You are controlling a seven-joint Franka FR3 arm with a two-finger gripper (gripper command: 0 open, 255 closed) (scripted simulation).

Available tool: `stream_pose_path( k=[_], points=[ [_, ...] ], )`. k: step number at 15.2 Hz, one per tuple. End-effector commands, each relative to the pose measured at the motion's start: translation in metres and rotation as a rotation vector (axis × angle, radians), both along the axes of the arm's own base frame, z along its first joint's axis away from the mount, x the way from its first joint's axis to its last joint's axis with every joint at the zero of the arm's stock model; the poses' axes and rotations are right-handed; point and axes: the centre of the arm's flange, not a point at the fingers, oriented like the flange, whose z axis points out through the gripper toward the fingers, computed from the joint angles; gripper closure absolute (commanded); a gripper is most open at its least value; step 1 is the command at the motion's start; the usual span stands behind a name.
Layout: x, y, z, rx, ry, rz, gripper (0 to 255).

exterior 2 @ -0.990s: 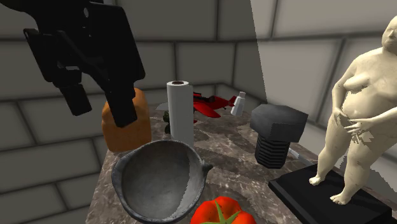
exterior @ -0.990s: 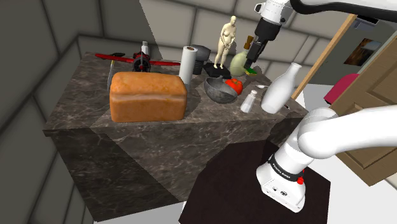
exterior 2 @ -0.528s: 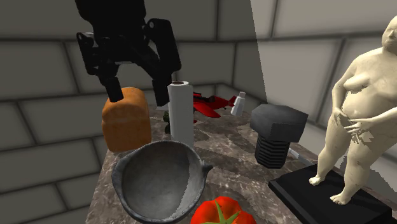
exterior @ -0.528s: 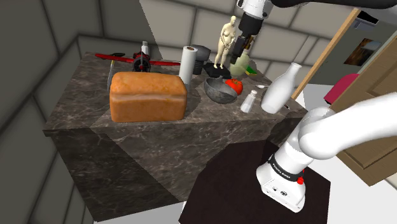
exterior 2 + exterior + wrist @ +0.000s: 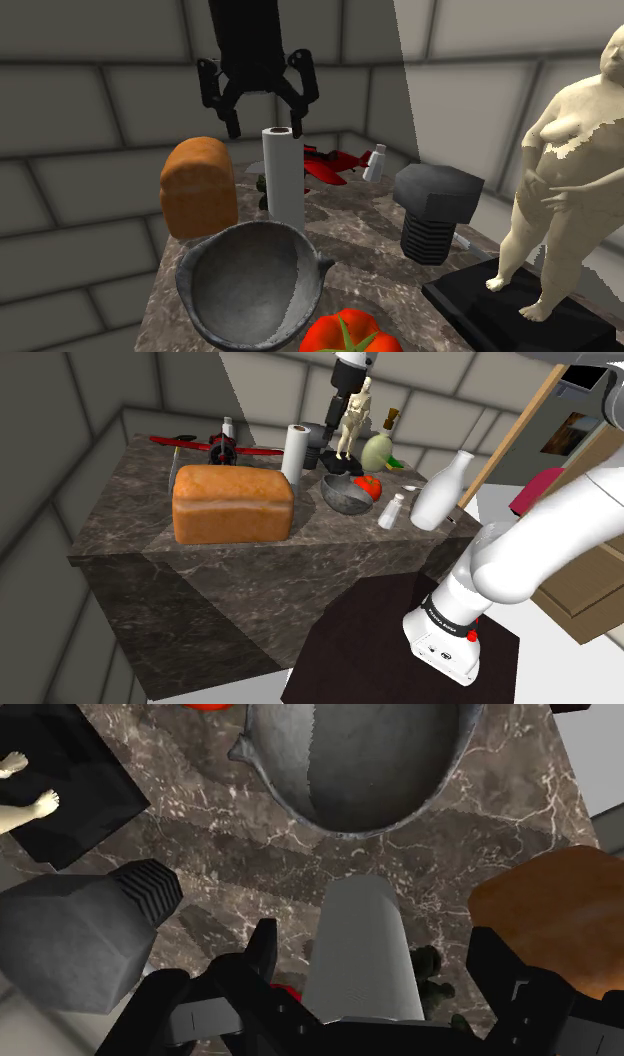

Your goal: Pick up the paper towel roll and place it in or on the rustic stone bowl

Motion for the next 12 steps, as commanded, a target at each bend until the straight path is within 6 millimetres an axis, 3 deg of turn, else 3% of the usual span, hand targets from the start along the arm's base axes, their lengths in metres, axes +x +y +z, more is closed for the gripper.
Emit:
stream_pose_path(
  k=[1, 6, 12],
  points=[
    [0.023, 0.012, 0.003, 0.002, 0.002, 0.046, 0],
    [0.077, 0.048, 0.002, 0.008, 0.005, 0.156, 0],
    [0.083, 0.051, -0.024, 0.008, 0.006, 0.164, 0]
  ],
)
